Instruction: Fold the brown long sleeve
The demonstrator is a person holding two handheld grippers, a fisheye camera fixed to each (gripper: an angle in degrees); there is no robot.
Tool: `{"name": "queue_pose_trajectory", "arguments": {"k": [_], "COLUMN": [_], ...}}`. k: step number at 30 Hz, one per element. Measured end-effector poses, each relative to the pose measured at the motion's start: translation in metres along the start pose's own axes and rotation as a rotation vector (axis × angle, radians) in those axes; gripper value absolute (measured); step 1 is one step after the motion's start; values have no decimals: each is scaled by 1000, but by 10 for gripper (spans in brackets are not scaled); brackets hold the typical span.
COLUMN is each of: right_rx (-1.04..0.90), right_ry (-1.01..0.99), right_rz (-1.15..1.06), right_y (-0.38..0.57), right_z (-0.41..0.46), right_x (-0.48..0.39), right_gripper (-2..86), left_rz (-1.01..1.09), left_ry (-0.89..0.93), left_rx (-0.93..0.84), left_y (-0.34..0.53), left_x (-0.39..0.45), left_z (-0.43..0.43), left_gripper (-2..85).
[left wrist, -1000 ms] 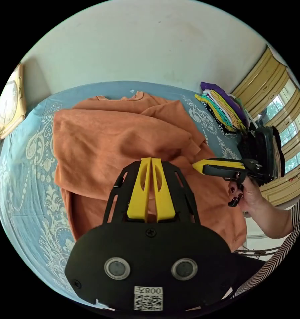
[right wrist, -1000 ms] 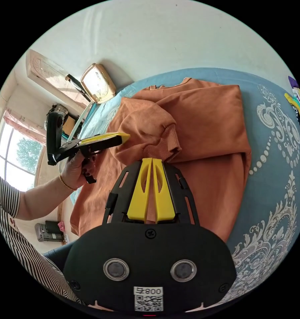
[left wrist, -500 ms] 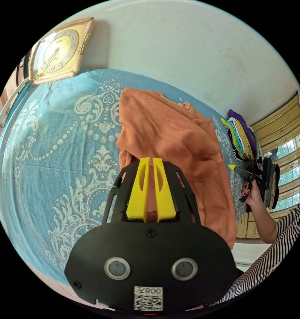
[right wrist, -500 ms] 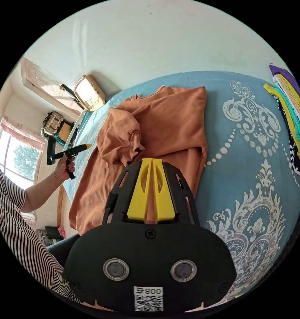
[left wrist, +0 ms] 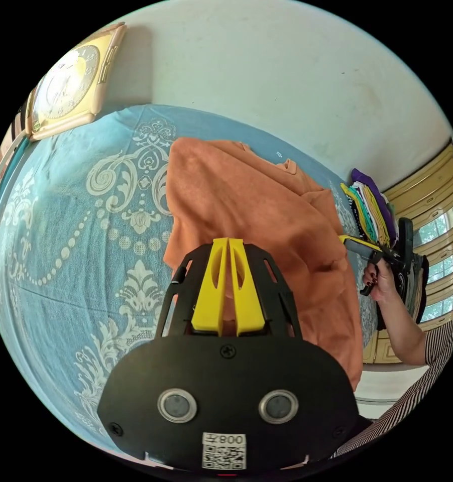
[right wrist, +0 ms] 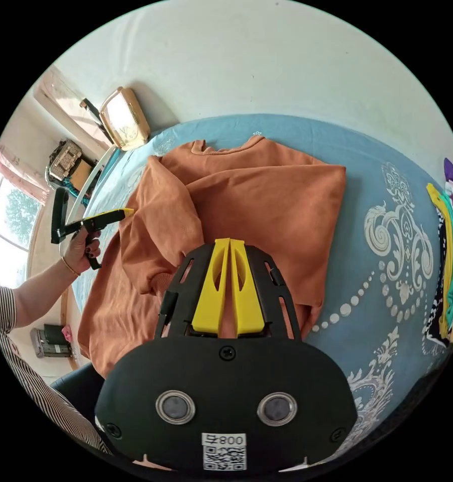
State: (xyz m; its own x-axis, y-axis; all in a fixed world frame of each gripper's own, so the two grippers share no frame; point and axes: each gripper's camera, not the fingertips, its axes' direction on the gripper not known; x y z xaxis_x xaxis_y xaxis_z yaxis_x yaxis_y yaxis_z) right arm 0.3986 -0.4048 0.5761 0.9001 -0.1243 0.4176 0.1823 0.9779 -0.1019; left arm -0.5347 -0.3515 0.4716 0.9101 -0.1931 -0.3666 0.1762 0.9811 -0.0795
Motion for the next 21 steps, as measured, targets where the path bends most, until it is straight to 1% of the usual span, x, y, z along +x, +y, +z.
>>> {"name": "queue_pose_trajectory", "arguments": {"k": [2, 4, 7, 10, 12, 14, 17, 21], "right_rx": [20, 0, -85, -173, -220, -268, -309, -346], "right_ry": [-63, -96, -122, -202, -190, -207, -207, -179], "right_rz": [63, 104, 200, 326, 389, 454, 482, 478], "right_y": [34, 67, 129, 189, 220, 253, 281, 306], "right_z": [-18, -27, -37, -47, -55, -64, -75, -86], "right_x": [16, 25, 35, 44, 47, 50, 52, 50], "right_gripper": [3, 3, 5, 9, 13, 22, 38, 57], "left_rz": [-21, -60, -166, -255, -344, -378, -414, -507], "left_ry": [36, 42, 70, 39, 81, 62, 63, 168], "left_rx": [-1, -32, -144, -283, -391, -446, -532, -555], "left_y": [25, 55, 111, 168, 212, 241, 282, 333], "left_x": [-12, -27, -54, -75, -89, -96, -106, -123], "left_z": [-17, -32, -53, -72, -79, -86, -91, -96], "left_gripper": [18, 28, 53, 71, 79, 82, 84, 87]}}
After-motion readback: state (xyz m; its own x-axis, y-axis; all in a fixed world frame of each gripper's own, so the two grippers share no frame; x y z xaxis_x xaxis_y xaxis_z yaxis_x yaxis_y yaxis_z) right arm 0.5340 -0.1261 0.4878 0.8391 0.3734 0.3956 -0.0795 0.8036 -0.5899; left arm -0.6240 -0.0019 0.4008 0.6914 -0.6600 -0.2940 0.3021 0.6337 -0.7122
